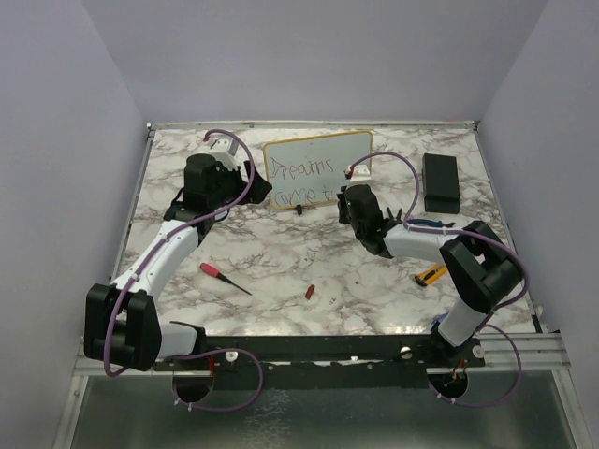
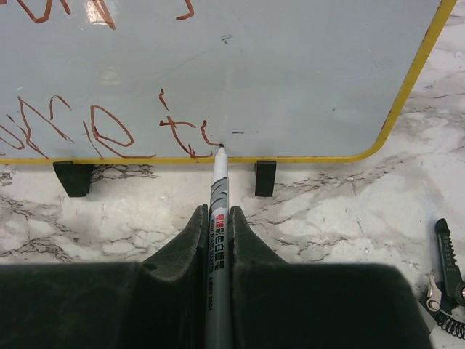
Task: Write a sentence on the whiteboard
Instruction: Write a sentence on the whiteboard, then move the whiteboard stand to the center of the board.
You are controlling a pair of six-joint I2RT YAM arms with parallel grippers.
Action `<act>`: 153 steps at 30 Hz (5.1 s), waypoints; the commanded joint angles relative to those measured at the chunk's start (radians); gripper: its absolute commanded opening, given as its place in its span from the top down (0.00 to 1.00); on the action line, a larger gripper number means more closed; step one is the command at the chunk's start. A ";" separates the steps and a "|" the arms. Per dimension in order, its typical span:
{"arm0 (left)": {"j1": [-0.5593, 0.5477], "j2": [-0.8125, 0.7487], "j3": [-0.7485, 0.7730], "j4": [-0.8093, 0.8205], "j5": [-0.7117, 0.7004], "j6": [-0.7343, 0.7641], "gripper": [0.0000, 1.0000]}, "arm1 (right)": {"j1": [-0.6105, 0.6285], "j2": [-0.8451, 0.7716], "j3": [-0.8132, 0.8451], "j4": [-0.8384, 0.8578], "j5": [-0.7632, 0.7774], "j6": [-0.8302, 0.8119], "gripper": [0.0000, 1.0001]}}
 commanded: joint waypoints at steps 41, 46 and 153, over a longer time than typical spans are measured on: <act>-0.010 -0.015 -0.011 0.006 -0.016 0.006 0.25 | -0.004 0.014 0.003 -0.032 0.033 0.019 0.99; -0.012 -0.014 -0.010 0.006 -0.015 0.006 0.25 | -0.004 0.023 0.001 -0.043 0.025 0.026 0.99; -0.522 0.459 -0.051 0.173 -1.005 -0.195 1.00 | -0.109 -0.468 -0.223 -0.070 -0.355 0.030 0.99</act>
